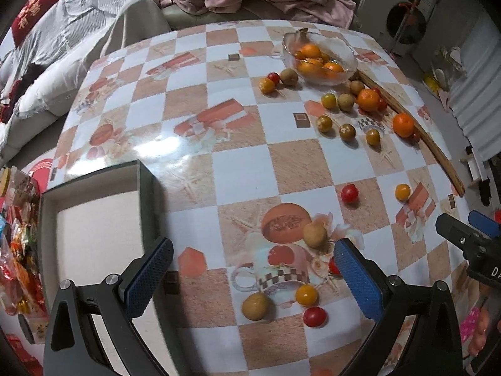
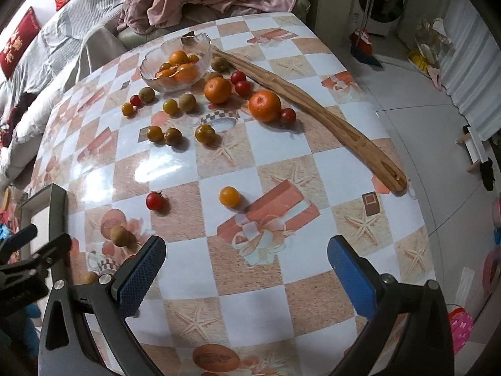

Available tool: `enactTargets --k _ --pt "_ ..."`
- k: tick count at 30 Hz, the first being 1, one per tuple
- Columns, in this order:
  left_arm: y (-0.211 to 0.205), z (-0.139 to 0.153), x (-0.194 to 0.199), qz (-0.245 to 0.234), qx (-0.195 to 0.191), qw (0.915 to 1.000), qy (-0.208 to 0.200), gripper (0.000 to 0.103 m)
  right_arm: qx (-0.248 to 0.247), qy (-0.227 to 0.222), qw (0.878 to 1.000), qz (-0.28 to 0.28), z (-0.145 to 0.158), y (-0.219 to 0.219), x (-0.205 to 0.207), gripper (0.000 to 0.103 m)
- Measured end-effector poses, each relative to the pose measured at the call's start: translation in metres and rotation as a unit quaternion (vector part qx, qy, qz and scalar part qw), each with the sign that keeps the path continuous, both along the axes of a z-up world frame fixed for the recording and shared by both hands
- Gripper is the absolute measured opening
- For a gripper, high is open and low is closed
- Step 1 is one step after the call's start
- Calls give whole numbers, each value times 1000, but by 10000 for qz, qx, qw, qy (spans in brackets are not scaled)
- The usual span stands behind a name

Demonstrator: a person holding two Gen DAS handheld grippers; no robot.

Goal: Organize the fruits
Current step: 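Move both tools toward the scattered small fruits on the table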

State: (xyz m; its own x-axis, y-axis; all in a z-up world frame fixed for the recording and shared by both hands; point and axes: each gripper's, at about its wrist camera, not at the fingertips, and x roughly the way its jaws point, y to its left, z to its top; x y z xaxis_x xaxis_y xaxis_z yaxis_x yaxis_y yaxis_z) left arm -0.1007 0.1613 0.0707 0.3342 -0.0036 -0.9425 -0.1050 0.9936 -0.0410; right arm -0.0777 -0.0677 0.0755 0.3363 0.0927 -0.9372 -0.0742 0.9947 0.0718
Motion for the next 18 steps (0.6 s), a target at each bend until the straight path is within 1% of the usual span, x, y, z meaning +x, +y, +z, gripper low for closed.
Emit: enactTargets --k 4,7,10,13,18 --pt "-10 -8 0 7 27 10000 61 103 -38 65 9999 83 -6 -2 2 103" --pt "-15 -13 2 76 -30 9998 154 103 -51 129 9998 136 -11 -4 4 103" --pt "-19 -19 5 146 59 9997 192 103 -29 182 9996 201 -14 -6 8 103" --pt "-21 -24 8 257 16 9993 270 103 -46 213 9993 289 -19 -7 13 103" --pt "-26 -30 11 328 57 9988 351 103 4 259 9990 370 -23 -8 18 103"
